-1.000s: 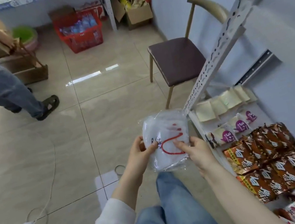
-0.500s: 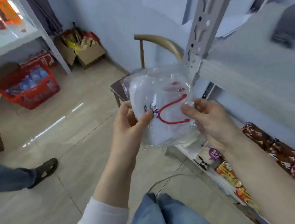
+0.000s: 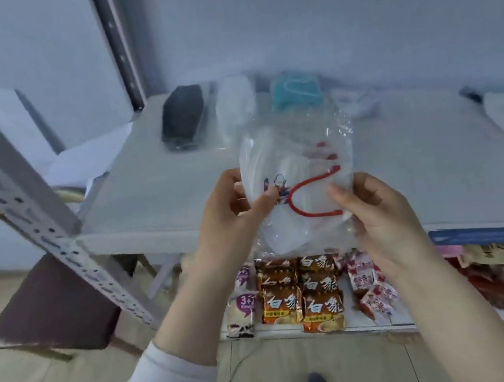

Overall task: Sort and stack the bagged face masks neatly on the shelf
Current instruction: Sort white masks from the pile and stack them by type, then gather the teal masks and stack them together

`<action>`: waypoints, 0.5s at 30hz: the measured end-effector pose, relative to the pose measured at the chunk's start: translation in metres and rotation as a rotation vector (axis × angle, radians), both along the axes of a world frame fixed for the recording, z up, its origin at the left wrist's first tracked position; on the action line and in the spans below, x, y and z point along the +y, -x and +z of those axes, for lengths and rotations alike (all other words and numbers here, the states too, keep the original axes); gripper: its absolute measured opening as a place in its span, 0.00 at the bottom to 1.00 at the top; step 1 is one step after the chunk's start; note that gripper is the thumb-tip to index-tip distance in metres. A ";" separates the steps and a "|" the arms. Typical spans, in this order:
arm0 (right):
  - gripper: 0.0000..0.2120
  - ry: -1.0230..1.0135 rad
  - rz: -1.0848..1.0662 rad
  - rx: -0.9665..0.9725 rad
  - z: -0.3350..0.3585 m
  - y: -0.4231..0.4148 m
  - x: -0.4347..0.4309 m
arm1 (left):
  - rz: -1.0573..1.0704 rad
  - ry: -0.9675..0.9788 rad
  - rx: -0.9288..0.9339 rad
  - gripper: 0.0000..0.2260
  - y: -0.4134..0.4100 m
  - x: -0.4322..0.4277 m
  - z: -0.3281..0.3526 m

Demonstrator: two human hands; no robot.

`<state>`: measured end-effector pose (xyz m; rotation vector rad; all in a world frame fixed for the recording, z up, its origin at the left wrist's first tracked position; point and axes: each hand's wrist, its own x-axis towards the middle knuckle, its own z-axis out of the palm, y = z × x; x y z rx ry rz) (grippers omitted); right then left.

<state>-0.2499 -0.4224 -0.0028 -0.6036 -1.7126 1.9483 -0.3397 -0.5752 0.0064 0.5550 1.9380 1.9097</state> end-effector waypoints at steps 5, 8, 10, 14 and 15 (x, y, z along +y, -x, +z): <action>0.15 -0.021 -0.055 -0.026 0.002 -0.021 0.111 | -0.109 0.012 -0.024 0.07 0.002 0.125 0.015; 0.18 0.015 -0.043 -0.070 0.001 -0.022 0.167 | -0.094 -0.003 -0.108 0.06 0.006 0.193 0.019; 0.07 0.026 -0.084 -0.089 -0.005 -0.021 0.193 | -0.115 0.063 -0.133 0.07 0.009 0.225 0.016; 0.03 -0.037 -0.164 -0.255 -0.021 -0.012 0.232 | -0.200 0.358 -0.114 0.14 0.026 0.267 0.010; 0.05 -0.039 -0.174 -0.299 -0.024 -0.010 0.238 | -0.214 0.406 -0.113 0.15 0.031 0.273 0.011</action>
